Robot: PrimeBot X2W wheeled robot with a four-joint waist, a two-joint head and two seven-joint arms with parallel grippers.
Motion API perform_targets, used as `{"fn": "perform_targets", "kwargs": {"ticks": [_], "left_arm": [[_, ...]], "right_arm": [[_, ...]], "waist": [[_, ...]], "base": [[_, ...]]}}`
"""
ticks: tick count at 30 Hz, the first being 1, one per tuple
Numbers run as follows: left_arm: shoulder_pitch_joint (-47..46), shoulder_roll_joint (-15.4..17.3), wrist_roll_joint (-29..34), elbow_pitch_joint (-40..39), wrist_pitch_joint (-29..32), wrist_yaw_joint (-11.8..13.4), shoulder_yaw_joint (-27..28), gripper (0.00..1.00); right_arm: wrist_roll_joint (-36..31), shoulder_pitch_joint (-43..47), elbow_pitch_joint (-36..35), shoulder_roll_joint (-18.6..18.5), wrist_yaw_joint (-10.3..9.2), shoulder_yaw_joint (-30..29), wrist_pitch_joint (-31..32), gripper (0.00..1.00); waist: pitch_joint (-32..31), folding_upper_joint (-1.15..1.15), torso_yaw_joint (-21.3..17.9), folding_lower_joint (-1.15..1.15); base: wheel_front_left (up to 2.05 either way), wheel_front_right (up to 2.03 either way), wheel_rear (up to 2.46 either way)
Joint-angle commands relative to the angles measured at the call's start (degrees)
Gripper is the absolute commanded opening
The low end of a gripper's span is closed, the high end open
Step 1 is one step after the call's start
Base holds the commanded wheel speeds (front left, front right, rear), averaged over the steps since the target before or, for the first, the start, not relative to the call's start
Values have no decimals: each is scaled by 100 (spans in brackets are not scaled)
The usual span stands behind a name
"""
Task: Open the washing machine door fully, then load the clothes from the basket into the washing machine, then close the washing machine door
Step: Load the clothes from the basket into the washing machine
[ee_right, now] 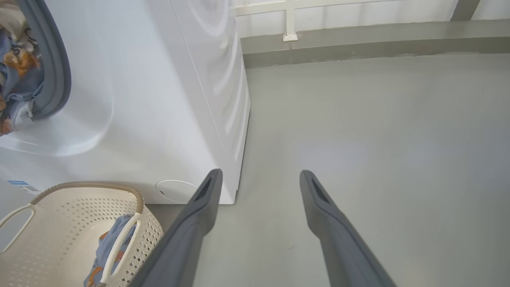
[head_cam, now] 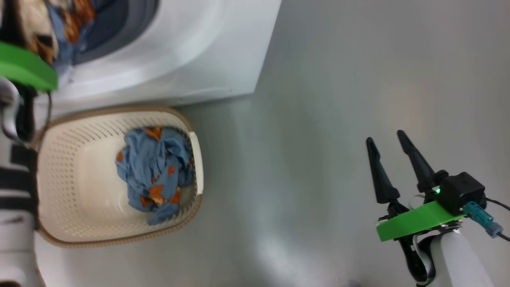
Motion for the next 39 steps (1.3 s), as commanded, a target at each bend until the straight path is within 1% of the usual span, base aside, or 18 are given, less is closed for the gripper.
{"fn": "perform_targets", "kwargs": {"ticks": [1, 9, 10, 16, 20, 22, 26, 31, 34, 39], "left_arm": [[-353, 344, -84, 76, 20, -22, 103, 0], [-1054, 553, 131, 523, -204, -9, -114, 0], [-1240, 590, 139, 596, -256, 13, -108, 0], [-1680, 682, 325, 525, -339, 151, -198, 0], [-1809, 712, 422, -8, -344, 270, -160, 0], [-1829, 749, 511, -422, -345, 332, -141, 0], [-1751, 787, 710, -1296, -346, 555, -60, 0], [-1502, 780, 845, -1995, -346, 646, -44, 0], [-1425, 836, 940, -2425, -346, 683, -51, 0], [-1313, 847, 938, -2938, -346, 743, -2, 0]], "right_arm": [[132, -16, -103, 45, 9, 200, -28, 100], [234, 60, -48, 123, 9, 301, -28, 100], [250, 70, -67, 138, 9, 329, -28, 100], [280, 51, -134, 172, 9, 434, -28, 100], [307, 19, -128, 186, 9, 485, -28, 100], [321, -2, -122, 191, 9, 499, -28, 100], [339, -39, -98, 197, 9, 511, -28, 100], [361, -64, -80, 202, 9, 540, -28, 100], [363, -65, -97, 204, 9, 537, -28, 100], [356, -101, -98, 207, 9, 555, -28, 100]], "waist": [[564, 0, -153, 0], [971, 0, -279, 0], [1069, 0, -321, 0], [1305, 0, -393, 0], [1396, 0, -418, 0], [1429, 0, -431, 0], [1471, 0, -430, 0], [1446, 0, -416, 0], [1472, 0, -419, 0], [1524, 0, -413, 0]], "base": [[0, 0, 0], [0, 0, 0], [0, 0, 0], [0, 0, 0], [0, 0, 0], [0, 0, 0], [0, 0, 0], [0, 0, 0], [0, 0, 0], [0, 0, 0]]}}
